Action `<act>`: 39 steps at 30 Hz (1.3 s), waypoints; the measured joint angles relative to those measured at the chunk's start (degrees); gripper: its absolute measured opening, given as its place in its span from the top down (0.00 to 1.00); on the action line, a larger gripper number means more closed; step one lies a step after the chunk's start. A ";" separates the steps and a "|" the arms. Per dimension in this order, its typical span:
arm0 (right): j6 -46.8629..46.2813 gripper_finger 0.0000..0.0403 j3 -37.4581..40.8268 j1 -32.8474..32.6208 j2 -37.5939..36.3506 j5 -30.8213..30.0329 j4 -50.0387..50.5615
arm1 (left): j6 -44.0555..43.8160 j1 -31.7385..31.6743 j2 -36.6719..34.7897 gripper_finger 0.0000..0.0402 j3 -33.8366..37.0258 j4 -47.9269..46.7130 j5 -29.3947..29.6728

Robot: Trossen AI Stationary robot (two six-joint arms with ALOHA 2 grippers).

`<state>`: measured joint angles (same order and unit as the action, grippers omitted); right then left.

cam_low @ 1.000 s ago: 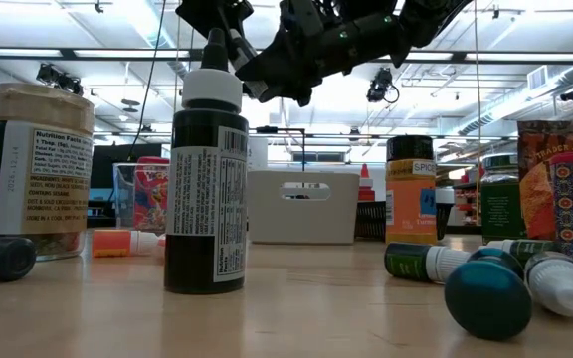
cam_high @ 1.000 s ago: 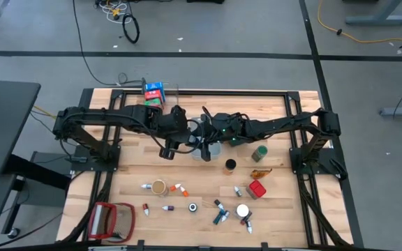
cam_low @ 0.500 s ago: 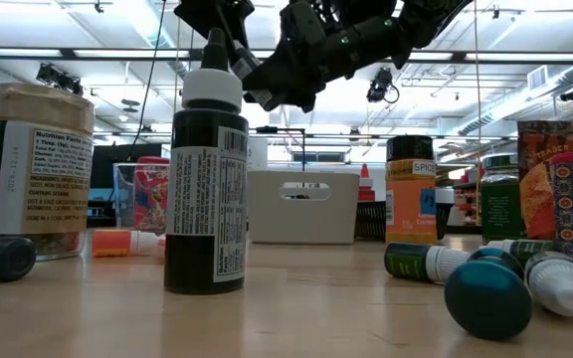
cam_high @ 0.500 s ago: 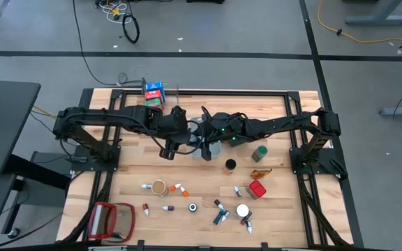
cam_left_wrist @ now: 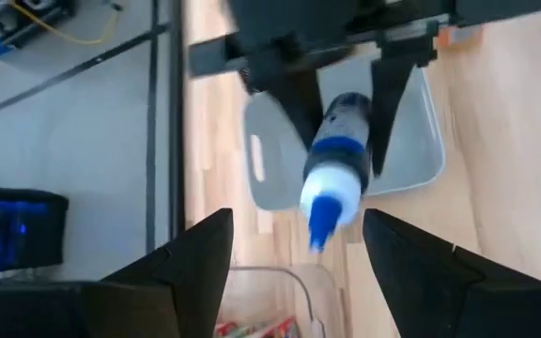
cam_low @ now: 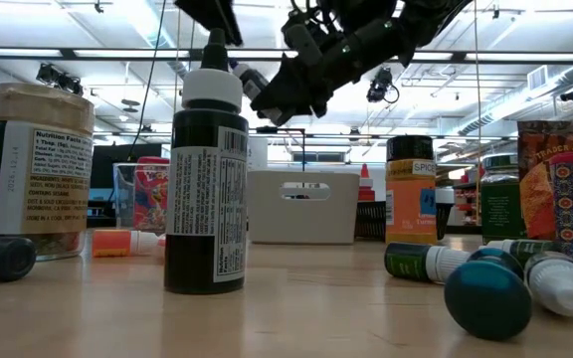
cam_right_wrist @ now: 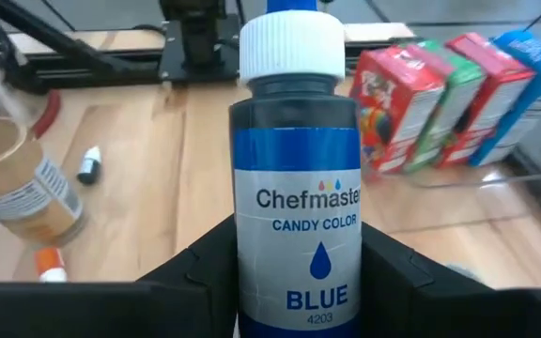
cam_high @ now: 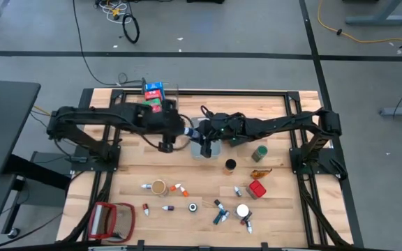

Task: Pick & Place Kitchen Items
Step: Put the blue food coloring bottle into the black bin

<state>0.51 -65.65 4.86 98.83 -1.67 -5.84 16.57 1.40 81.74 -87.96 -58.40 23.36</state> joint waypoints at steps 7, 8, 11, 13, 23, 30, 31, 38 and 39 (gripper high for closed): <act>2.12 0.60 0.04 -0.07 -6.39 -1.10 4.73 | -5.62 -0.53 -12.99 0.38 3.87 5.71 -2.22; 2.39 0.60 0.04 -0.16 -7.67 -1.10 4.60 | -6.06 -0.53 -15.17 0.38 5.98 8.36 -2.63; 4.24 0.60 -0.02 -0.60 -11.59 -1.20 6.03 | -6.04 -0.34 -21.40 0.38 15.32 19.80 -5.23; 5.30 0.60 0.16 -1.22 -13.52 -1.51 5.34 | -4.93 -0.23 -25.45 0.38 23.58 29.26 -6.82; 7.50 0.60 11.89 -3.08 -14.06 -0.30 -19.39 | -1.97 -0.27 -27.44 0.38 57.09 83.30 -11.85; 3.96 0.60 17.54 -3.04 -10.39 -0.35 -36.11 | -3.13 -0.25 -19.35 0.38 62.11 101.26 -17.03; 3.15 0.60 17.53 -3.04 -9.86 -0.24 -36.02 | -3.12 -0.25 -18.44 0.38 62.15 102.18 -16.52; 3.15 0.60 17.57 -3.04 -5.39 4.66 -39.96 | -3.93 -0.75 -11.11 0.38 58.26 104.67 -11.31; 3.16 0.60 17.57 -3.04 -4.89 5.27 -40.23 | -4.48 -0.75 -10.38 0.38 57.67 104.49 -11.83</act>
<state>3.67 -48.07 1.83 93.94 3.60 -46.07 12.09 0.64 71.36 -30.29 46.09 11.53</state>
